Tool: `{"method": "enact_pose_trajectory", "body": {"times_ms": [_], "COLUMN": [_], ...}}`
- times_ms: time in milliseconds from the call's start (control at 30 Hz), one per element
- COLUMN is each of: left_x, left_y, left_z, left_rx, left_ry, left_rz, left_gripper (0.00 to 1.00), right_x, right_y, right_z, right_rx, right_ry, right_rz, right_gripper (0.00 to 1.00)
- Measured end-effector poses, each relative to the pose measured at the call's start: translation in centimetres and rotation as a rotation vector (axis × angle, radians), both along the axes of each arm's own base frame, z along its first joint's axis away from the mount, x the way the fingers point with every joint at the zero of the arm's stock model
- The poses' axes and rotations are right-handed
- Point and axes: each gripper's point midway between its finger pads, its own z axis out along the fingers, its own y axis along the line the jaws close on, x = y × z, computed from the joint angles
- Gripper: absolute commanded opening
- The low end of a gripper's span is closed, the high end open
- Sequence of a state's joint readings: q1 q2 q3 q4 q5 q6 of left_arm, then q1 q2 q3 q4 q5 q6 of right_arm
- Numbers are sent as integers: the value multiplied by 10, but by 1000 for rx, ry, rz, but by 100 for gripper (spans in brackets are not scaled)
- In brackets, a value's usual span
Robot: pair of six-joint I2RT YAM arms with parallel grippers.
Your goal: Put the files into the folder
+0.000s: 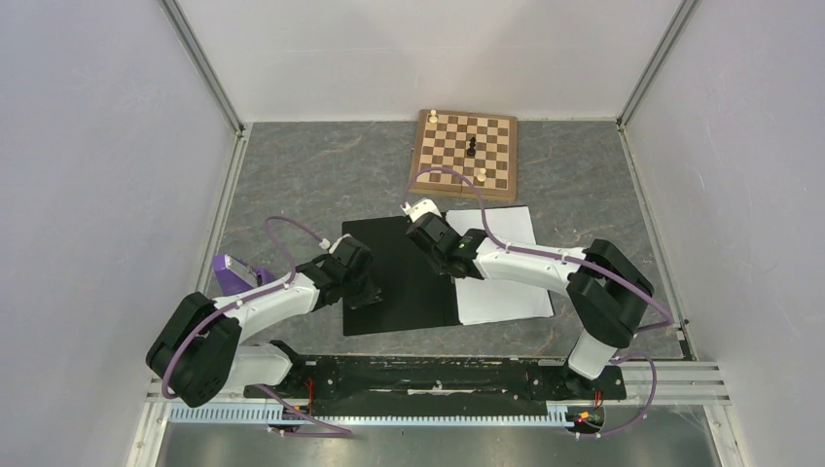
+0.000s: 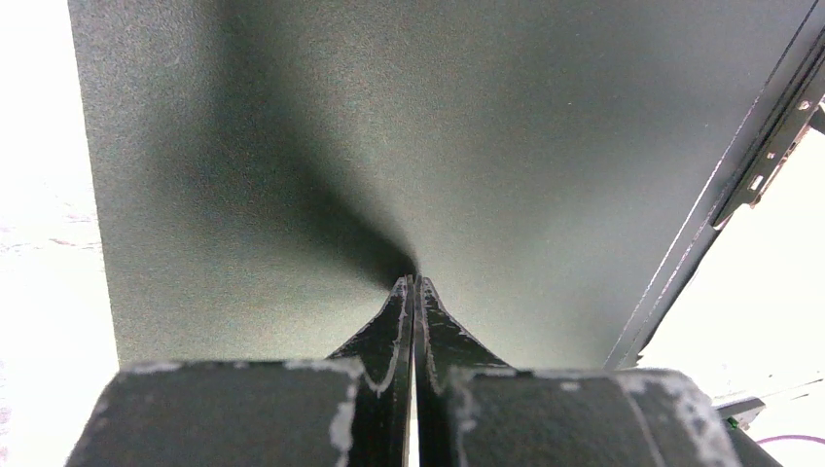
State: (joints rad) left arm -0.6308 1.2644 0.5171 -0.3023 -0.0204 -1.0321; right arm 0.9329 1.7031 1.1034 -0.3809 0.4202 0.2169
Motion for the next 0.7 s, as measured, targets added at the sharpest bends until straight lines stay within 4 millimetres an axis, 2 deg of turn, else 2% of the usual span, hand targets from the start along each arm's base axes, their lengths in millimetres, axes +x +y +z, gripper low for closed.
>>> {"method": "enact_pose_trajectory", "body": {"times_ms": [300,567,700], "left_x": [0,1,1], "left_y": [-1,-2,-2], "left_z": [0,0,0], "left_rx": [-7,-9,-10], "left_ry": [1,1,0], "left_rz": [3,4,3], "left_gripper": [2,2,2], "right_x": [-1,-1,2], "right_y": [4,-4,-1], "right_z": [13,16,18], "right_rx": [-20,-74,-78], "right_ry": [-10,-27,-32], "right_rz": [4,-12,-13], "right_gripper": [16,17,17]}}
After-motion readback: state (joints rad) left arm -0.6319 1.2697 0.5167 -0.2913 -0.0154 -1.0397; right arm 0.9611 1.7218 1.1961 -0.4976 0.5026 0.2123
